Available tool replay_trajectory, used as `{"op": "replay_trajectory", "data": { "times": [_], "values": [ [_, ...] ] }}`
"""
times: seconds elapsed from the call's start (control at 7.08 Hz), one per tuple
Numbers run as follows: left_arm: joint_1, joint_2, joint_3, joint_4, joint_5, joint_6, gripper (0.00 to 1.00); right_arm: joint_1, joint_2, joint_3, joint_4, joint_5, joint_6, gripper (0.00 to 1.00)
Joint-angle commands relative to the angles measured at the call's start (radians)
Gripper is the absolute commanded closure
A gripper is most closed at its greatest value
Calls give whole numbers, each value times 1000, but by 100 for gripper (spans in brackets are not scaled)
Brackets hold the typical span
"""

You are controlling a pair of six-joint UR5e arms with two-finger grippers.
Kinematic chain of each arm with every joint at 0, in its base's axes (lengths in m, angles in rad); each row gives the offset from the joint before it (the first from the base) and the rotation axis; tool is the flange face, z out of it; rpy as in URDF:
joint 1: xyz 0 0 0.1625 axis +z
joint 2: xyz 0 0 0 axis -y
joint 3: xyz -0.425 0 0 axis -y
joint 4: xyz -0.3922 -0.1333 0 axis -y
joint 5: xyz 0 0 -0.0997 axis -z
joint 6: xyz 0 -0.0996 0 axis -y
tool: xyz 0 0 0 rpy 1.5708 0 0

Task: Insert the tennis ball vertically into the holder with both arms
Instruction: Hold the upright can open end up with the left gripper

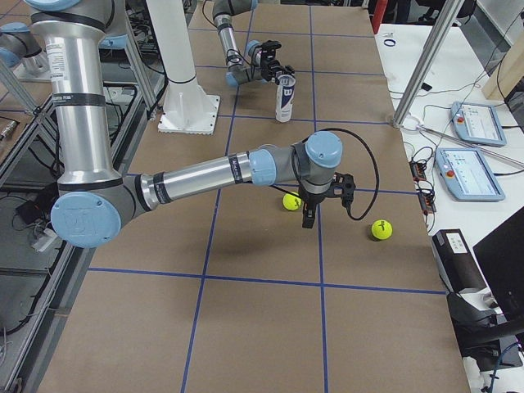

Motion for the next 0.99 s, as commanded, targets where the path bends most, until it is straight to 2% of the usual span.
{"op": "replay_trajectory", "data": {
  "times": [0.0,0.14,0.28,0.42,0.85],
  "values": [
    [4,5,7,-19,1,40,22,0,0,0,0,1,0,0],
    [7,4,10,-30,1,53,22,0,0,0,0,1,0,0],
    [12,1,10,-30,1,54,15,0,0,2,0,1,0,0],
    [12,4,9,-30,2,54,2,0,0,3,0,1,0,0],
    [21,2,9,-29,2,54,1,0,0,6,0,1,0,0]
  ]
}}
